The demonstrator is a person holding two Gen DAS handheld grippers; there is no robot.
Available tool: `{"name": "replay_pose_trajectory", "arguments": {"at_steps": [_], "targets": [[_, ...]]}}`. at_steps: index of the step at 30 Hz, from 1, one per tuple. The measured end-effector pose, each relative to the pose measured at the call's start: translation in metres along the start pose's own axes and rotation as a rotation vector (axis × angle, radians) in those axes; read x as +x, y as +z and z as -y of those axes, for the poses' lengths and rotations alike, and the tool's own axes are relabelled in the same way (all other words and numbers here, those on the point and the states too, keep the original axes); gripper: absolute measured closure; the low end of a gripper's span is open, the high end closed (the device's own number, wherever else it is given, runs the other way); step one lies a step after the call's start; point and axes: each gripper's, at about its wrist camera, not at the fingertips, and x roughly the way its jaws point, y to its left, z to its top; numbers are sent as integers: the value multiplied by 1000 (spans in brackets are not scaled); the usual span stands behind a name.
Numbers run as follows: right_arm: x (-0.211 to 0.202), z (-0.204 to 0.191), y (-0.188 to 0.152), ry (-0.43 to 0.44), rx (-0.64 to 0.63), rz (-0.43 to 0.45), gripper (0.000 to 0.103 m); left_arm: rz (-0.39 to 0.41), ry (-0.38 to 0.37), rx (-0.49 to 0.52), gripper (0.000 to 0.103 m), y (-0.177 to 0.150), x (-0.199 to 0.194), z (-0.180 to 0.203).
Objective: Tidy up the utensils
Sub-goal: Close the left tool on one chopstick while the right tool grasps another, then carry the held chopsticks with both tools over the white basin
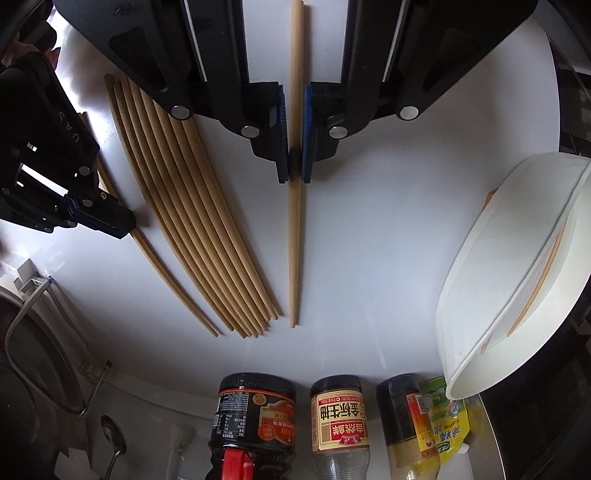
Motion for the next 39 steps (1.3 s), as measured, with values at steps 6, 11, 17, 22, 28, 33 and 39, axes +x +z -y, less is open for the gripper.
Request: {"name": "replay_pose_trajectory", "arguments": {"at_steps": [6, 11, 17, 22, 28, 33, 39], "targets": [[-11, 8, -1, 18, 102, 0, 97, -17, -29, 0, 96, 3, -8, -9], [-31, 10, 6, 23, 190, 15, 97, 29, -58, 26, 96, 15, -36, -14], [-66, -10, 34, 11, 228, 79, 97, 87, -122, 24, 96, 38, -74, -44], [-83, -35, 66, 43, 300, 150, 97, 126, -79, 8, 96, 51, -98, -94], [-73, -96, 116, 90, 211, 167, 97, 149, -4, -38, 96, 64, -110, -173], [-52, -149, 158, 148, 149, 156, 97, 143, 51, -99, 96, 73, -102, -231], [-19, -206, 191, 200, 89, 100, 97, 110, 77, -124, 96, 78, -83, -273]]}}
